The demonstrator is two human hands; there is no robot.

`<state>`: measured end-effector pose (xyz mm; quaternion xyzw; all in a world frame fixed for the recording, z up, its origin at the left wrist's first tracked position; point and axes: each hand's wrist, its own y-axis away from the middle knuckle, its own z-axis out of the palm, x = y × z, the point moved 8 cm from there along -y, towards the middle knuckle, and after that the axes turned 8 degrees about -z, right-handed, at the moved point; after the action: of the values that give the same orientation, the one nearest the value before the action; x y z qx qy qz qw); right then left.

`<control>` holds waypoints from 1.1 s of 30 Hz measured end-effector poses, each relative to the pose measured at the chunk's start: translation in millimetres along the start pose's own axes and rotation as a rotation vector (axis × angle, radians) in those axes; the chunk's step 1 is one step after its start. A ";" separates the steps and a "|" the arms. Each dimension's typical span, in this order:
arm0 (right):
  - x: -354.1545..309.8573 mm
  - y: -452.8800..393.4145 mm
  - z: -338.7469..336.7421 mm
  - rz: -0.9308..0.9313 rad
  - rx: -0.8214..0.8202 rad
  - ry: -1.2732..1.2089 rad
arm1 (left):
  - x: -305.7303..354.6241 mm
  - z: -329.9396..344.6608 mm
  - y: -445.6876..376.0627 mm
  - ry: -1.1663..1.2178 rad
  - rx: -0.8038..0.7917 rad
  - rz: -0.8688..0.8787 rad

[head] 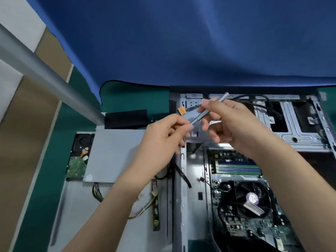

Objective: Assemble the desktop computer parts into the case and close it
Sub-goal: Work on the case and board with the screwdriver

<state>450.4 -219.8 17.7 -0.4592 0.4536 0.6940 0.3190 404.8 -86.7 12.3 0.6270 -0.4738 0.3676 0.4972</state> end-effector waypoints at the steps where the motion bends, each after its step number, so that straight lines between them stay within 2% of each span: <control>1: 2.8 -6.0 7.3 0.001 -0.031 0.034 | -1.4 -3.9 -5.4 0.018 -0.003 0.006; 4: 8.1 -25.0 19.5 -0.058 -0.012 0.069 | -6.2 -16.3 -23.0 0.014 -0.014 0.014; 7: 0.0 -38.1 14.9 -0.308 0.135 0.132 | -19.8 -47.3 -47.8 -0.044 0.109 0.006; 10: -2.5 -37.9 1.6 -0.505 0.299 0.390 | -39.7 -78.7 -75.6 -0.392 0.236 -0.019; 14: 11.1 -39.7 -5.4 -0.524 0.328 0.472 | -78.9 -86.3 -107.2 -0.753 0.121 -0.102; 16: 14.7 -42.1 -5.3 -0.513 0.319 0.480 | -88.3 -78.6 -119.9 -0.919 0.057 -0.078; 18: 14.8 -43.1 -4.4 -0.507 0.316 0.521 | -93.8 -70.3 -132.2 -1.041 -0.002 -0.061; 21: 12.0 -42.6 -4.0 -0.518 0.328 0.581 | -107.4 -61.6 -145.8 -1.184 -0.122 -0.127; 24: 12.0 -43.2 -3.8 -0.509 0.331 0.587 | -116.5 -58.8 -148.3 -1.189 -0.180 -0.177; 33: 12.1 -44.6 -4.1 -0.517 0.331 0.586 | -118.0 -59.5 -146.6 -1.100 -0.158 -0.215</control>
<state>485.6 -206.1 -9.2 -0.6783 0.5003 0.3492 0.4095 512.9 6.4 -124.1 0.7318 -0.6227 -0.1027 0.2571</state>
